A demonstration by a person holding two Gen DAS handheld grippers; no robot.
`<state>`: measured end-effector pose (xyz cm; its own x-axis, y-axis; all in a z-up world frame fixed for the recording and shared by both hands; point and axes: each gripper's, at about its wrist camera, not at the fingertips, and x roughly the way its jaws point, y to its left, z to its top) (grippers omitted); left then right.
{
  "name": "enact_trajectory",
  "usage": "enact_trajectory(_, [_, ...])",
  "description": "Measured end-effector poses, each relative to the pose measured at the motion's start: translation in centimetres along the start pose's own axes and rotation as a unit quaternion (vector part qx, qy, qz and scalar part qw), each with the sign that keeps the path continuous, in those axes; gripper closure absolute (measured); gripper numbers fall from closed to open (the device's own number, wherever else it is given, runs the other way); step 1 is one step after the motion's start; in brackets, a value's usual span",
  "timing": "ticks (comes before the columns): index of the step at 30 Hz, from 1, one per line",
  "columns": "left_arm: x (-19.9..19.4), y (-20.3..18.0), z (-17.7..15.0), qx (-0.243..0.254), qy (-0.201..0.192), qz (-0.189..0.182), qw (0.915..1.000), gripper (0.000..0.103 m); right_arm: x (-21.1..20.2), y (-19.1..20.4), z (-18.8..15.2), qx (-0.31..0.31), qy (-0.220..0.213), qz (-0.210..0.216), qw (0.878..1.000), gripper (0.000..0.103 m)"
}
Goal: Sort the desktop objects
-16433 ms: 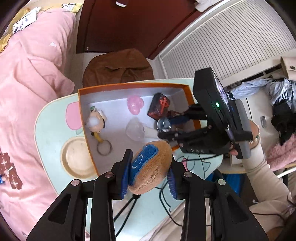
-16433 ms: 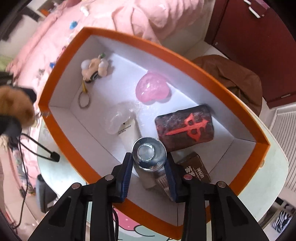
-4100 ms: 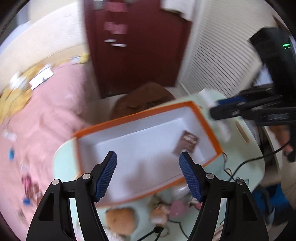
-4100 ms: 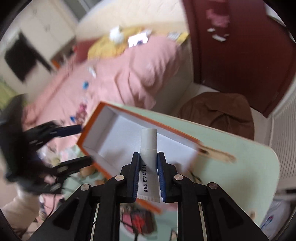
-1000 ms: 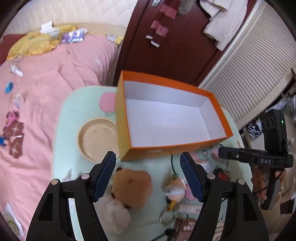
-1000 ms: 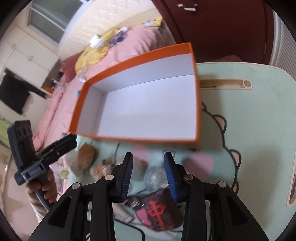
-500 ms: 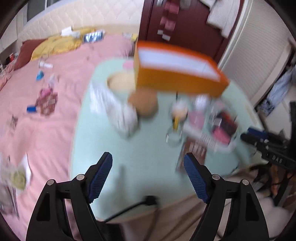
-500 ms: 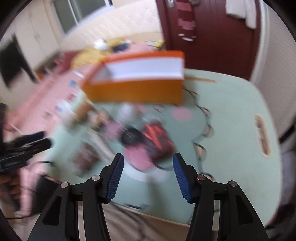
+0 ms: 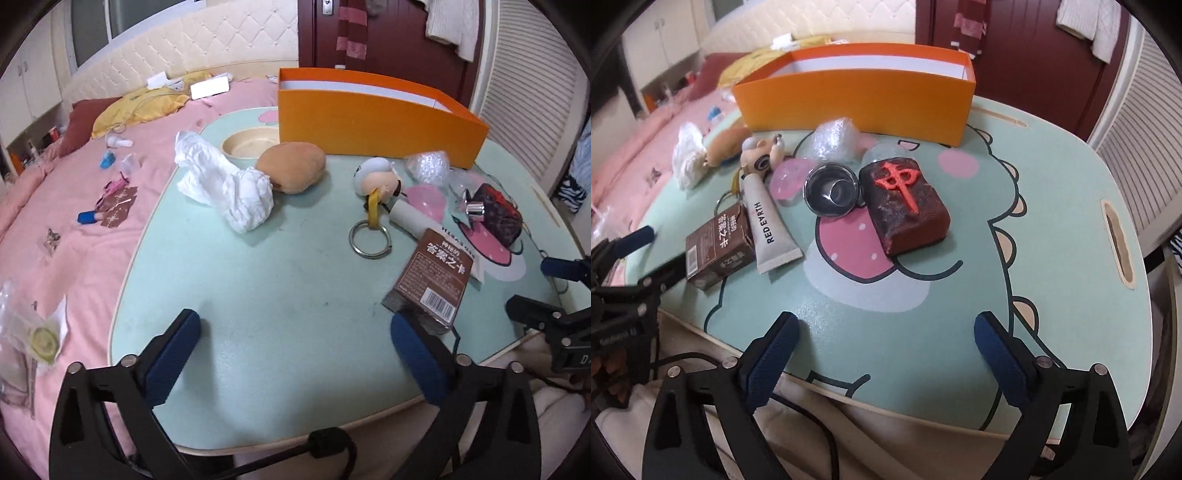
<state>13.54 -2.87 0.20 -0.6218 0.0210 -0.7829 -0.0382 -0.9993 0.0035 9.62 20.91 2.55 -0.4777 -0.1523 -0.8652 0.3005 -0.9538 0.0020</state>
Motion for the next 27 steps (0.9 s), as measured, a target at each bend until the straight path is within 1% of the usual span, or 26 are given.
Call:
enact_trajectory(4, [0.0, 0.1, 0.0, 0.003, -0.006, -0.002, 1.0000, 0.000, -0.1, -0.4, -0.2, 0.000, 0.002, 0.000, 1.000, 0.003])
enact_trajectory(15, [-0.1, 0.1, -0.2, 0.004, -0.010, -0.003, 0.9999, 0.000, -0.5, -1.2, -1.5, -0.002, 0.006, 0.002, 1.000, 0.001])
enact_trajectory(24, [0.0, 0.0, -0.2, 0.005, -0.010, -0.003, 0.9999, 0.000, 0.3, -0.4, -0.8, -0.007, 0.008, 0.004, 1.000, 0.001])
enact_trajectory(27, [0.0, -0.1, -0.2, 0.004, -0.010, -0.003, 0.9999, 0.000, 0.1, 0.6, -1.1, 0.001, 0.007, 0.000, 1.000, 0.000])
